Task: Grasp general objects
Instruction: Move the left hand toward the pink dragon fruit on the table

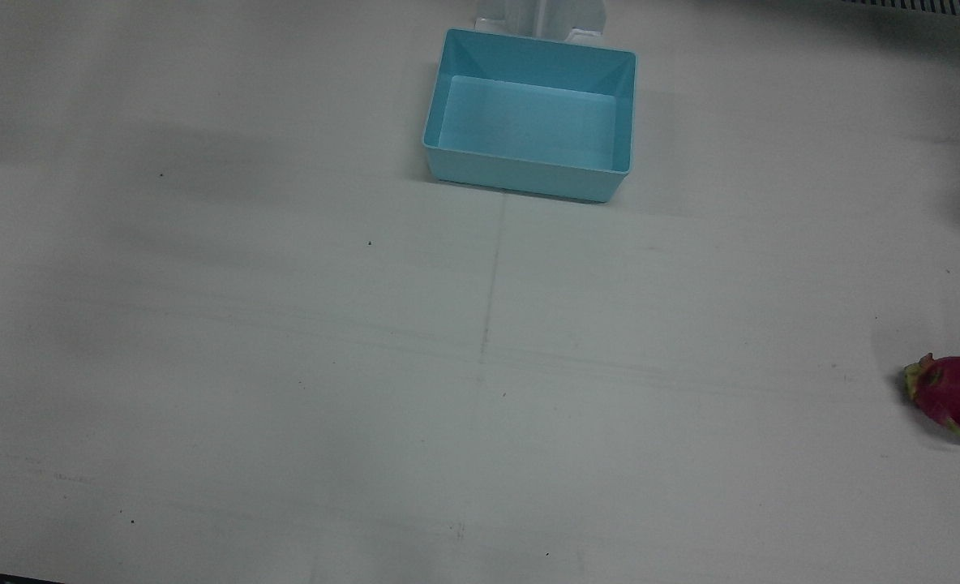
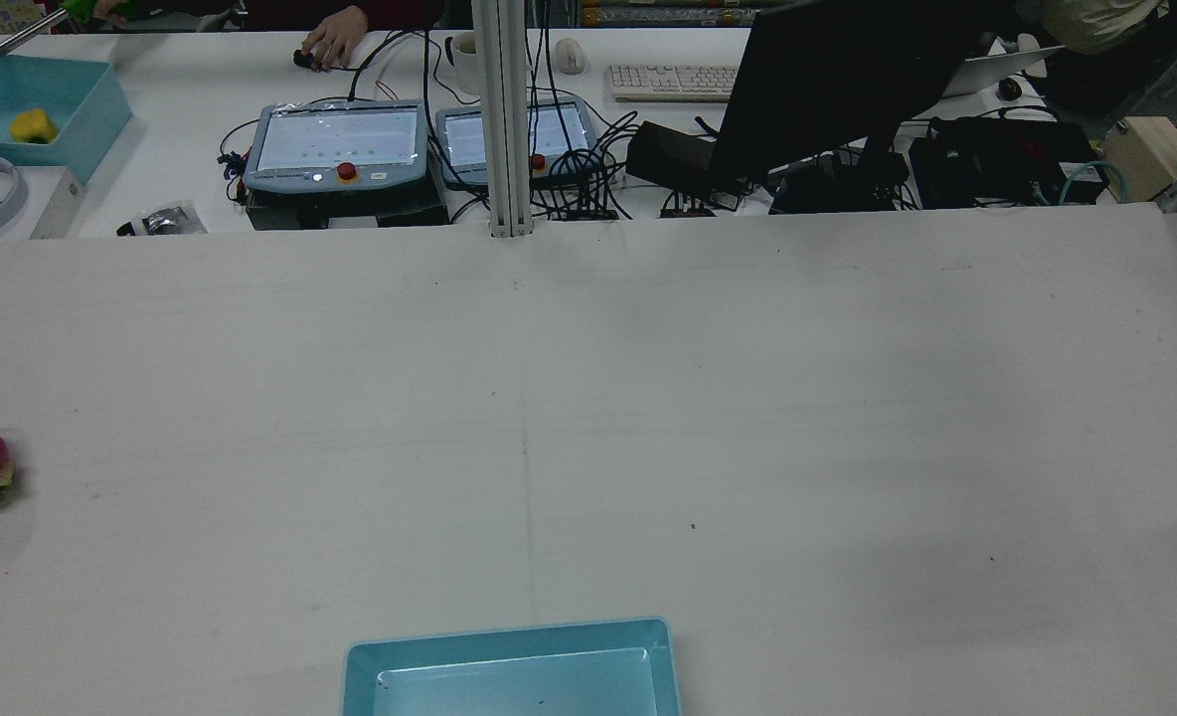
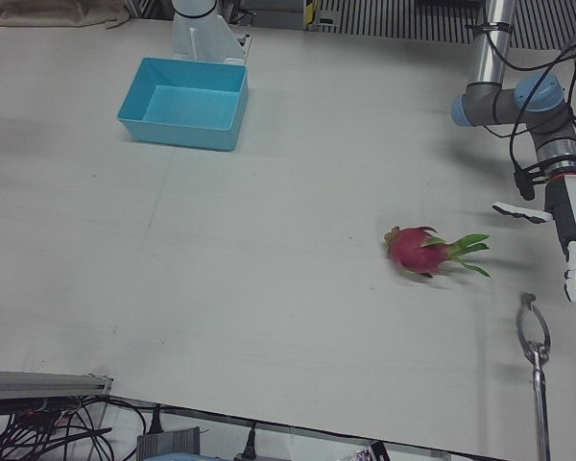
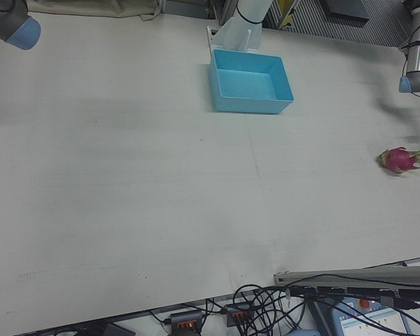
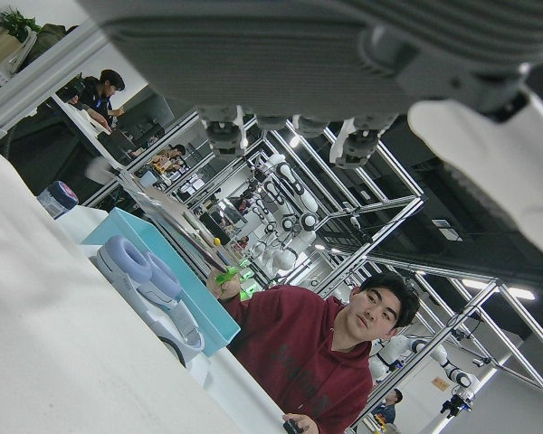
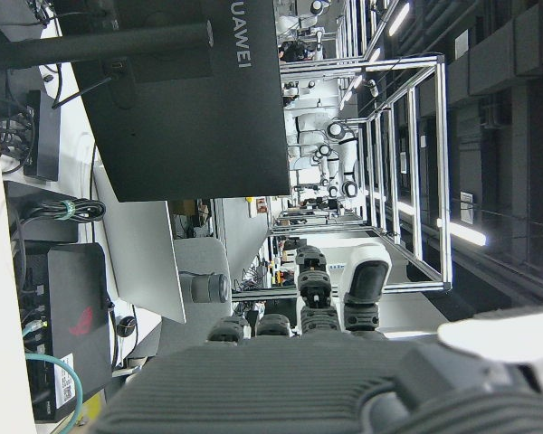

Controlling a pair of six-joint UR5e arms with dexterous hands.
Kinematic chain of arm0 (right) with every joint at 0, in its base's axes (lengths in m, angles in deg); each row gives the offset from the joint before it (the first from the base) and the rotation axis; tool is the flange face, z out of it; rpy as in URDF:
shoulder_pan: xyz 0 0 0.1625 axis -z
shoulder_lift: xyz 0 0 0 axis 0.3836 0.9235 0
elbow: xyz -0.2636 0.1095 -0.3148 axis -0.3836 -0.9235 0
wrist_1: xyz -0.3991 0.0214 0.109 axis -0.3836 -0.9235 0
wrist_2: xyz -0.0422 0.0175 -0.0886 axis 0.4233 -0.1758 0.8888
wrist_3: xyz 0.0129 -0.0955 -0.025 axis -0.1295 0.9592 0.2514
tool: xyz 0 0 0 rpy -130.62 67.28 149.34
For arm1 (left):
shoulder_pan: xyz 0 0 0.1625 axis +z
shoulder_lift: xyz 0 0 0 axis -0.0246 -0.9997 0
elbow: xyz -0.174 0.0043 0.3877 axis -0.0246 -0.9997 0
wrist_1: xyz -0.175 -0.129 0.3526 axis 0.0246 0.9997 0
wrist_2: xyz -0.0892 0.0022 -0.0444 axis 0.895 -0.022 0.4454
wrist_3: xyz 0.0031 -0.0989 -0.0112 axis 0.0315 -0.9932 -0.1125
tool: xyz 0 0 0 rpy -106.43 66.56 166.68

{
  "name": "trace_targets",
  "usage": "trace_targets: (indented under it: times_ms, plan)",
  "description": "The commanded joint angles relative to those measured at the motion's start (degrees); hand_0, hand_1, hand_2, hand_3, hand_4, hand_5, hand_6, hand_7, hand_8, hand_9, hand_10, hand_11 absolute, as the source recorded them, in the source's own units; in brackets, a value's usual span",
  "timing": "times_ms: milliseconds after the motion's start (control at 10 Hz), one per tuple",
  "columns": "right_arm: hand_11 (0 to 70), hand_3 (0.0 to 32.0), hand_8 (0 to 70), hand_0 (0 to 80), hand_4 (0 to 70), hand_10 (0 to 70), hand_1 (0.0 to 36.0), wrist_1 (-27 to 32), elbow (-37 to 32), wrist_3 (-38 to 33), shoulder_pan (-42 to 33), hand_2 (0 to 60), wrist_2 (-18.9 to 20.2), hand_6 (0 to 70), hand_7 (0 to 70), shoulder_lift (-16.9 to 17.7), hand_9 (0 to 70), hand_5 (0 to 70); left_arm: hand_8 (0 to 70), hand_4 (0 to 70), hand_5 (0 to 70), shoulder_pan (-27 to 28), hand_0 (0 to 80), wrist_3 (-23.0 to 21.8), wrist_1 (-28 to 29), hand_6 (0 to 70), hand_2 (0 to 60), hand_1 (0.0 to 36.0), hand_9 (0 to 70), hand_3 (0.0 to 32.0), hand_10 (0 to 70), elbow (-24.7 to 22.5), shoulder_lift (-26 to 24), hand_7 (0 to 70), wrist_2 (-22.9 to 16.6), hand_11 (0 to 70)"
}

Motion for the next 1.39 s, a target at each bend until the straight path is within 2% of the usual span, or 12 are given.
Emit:
trace_targets:
  times_ms: [0, 398, 498, 597, 697, 796, 896, 995, 1095, 1194, 1294]
  plan:
    - [0.0, 0.0, 0.0, 0.0, 0.0, 0.0, 0.0, 0.0, 0.39, 0.0, 0.0, 0.0, 0.0, 0.0, 0.0, 0.0, 0.0, 0.0, 0.0, 0.0, 0.0, 0.26, 47.4, 0.17, 0.65, 0.0, 0.0, 5.3, 0.0, 0.0, 0.0, 0.0, -0.09, 2.8, 0.0, 0.0]
    - [0.0, 0.0, 0.0, 0.0, 0.0, 0.0, 0.0, 0.0, 0.31, 0.0, 0.0, 0.0, 0.0, 0.0, 0.0, 0.0, 0.0, 0.0, 0.0, 0.0, 0.0, 0.97, 46.9, 0.44, 1.1, 0.0, 0.0, 4.7, 0.0, 0.0, 0.0, -0.17, -0.17, 3.2, -0.52, 0.0]
    - [0.0, 0.0, 0.0, 0.0, 0.0, 0.0, 0.0, 0.0, 0.4, 0.0, 0.0, 0.0, 0.0, 0.0, 0.0, 0.0, 0.0, 0.0, 0.0, 0.0, 0.0, 1.14, 46.5, 2.35, 1.09, 0.0, 0.0, 4.1, 0.0, 0.6, 0.0, -0.87, -0.18, 2.9, -0.87, 0.0]
    - [0.0, 0.0, 0.0, 0.0, 0.0, 0.0, 0.0, 0.0, 0.57, 0.09, 0.0, 0.0, 0.0, 0.0, 0.0, 0.0, 0.0, 0.0, 0.0, 0.0, 0.0, 1.32, 46.5, 5.68, 0.05, 0.0, 0.0, 4.2, 0.0, 3.2, 0.0, -4.1, -0.18, 2.9, -2.62, 0.0]
    - [0.0, 0.0, 0.0, 0.0, 0.0, 0.0, 0.0, 0.0, 0.57, 0.0, 0.0, 0.0, 0.0, 0.0, 0.0, 0.0, 0.0, 0.0, 0.0, 0.0, 0.0, 1.49, 46.8, 10.85, -5.44, 0.0, 0.0, 4.9, 0.0, 3.6, 0.0, -10.13, -0.87, 3.5, -7.86, 0.0]
    - [0.0, 0.0, 0.0, 0.0, 0.0, 0.0, 0.0, 0.0, 0.66, 0.09, 0.0, 0.0, 0.0, 0.0, 0.0, 0.0, 0.0, 0.0, 0.0, 0.0, 0.0, 1.5, 47.4, 13.51, -12.28, 0.0, 0.0, 5.8, 0.0, 3.0, 0.0, -15.15, -2.44, 5.1, -10.95, 0.0]
    - [0.0, 0.0, 0.0, 0.0, 0.0, 0.0, 0.0, 0.0, 0.66, 0.09, 0.0, 0.0, 0.0, 0.0, 0.0, 0.0, 0.0, 0.0, 0.0, 3.4, 0.2, 1.15, 48.2, 12.75, -17.66, 0.0, 0.0, 6.5, 0.0, 0.0, 0.0, -21.47, -2.37, 7.0, -12.64, 0.0]
    - [0.0, 0.0, 0.0, 0.0, 0.0, 0.0, 0.0, 0.0, 0.75, 0.09, -0.09, 0.0, 0.0, 0.0, 0.0, 0.0, 0.0, 0.0, 0.0, 16.5, 6.4, 0.45, 48.8, 12.92, -21.54, 1.8, 0.0, 5.9, 1.3, 0.0, 0.0, -27.28, -1.94, 13.6, -14.4, 0.0]
    - [0.0, 0.0, 0.0, 0.0, 0.0, 0.0, 0.0, 0.0, 0.66, 0.09, -0.09, 0.0, 0.0, 0.0, 0.0, 0.0, 0.0, 0.0, 0.0, 24.4, 9.6, -0.69, 48.5, 15.01, -26.54, 5.0, 0.0, 4.4, 1.8, 0.0, 0.0, -30.99, -1.85, 16.0, -16.5, 0.0]
    - [0.0, 0.0, 0.0, 0.0, 0.0, 0.0, 0.0, 0.0, 0.75, 0.09, -0.09, 0.0, 0.0, 0.0, 0.0, 0.0, 0.0, 0.0, 0.0, 24.8, 8.1, -2.09, 47.5, 19.47, -30.77, 4.4, 0.0, 3.3, 1.6, 0.0, 0.0, -32.42, -1.67, 15.0, -17.83, 0.0]
    - [0.0, 0.0, 0.0, 0.0, 0.0, 0.0, 0.0, 0.0, 0.75, 0.09, -0.09, 0.0, 0.0, 0.0, 0.0, 0.0, 0.0, 0.0, 0.1, 18.5, 5.6, -4.98, 46.8, 21.08, -32.11, 3.5, 0.0, 2.8, 1.3, 0.0, 0.1, -33.3, -0.45, 13.8, -20.19, 0.2]
